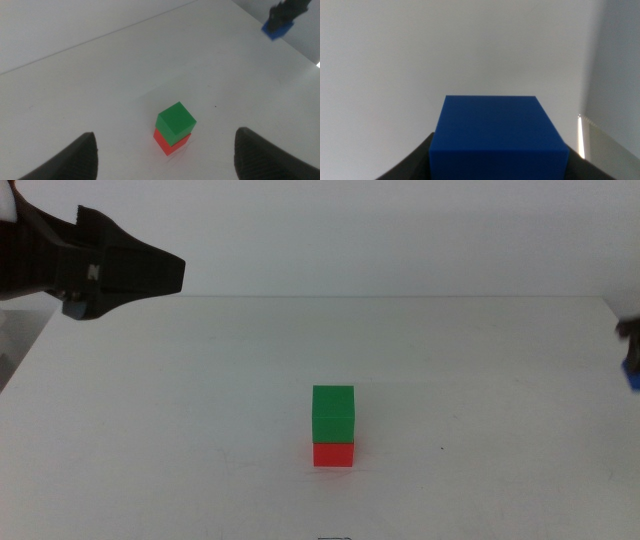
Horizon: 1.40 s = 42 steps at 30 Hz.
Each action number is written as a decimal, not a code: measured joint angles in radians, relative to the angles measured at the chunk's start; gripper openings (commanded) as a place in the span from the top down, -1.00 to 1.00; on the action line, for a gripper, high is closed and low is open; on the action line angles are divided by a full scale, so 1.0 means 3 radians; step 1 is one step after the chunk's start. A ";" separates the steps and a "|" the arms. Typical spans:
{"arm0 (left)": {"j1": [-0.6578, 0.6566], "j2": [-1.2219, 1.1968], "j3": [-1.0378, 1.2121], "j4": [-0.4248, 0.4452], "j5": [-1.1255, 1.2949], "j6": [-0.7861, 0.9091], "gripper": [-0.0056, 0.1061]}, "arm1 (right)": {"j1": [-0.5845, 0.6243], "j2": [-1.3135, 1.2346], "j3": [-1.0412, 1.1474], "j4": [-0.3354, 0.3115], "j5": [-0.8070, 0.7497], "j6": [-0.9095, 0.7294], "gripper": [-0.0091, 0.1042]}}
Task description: Stack red cubes first, then green, then blue cubes in a specific spot.
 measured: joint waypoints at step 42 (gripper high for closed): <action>0.0000 0.0000 0.0000 0.0000 0.0000 0.0000 -0.78 | 0.3203 -0.0320 -0.0480 -0.0098 0.0086 0.2758 0.86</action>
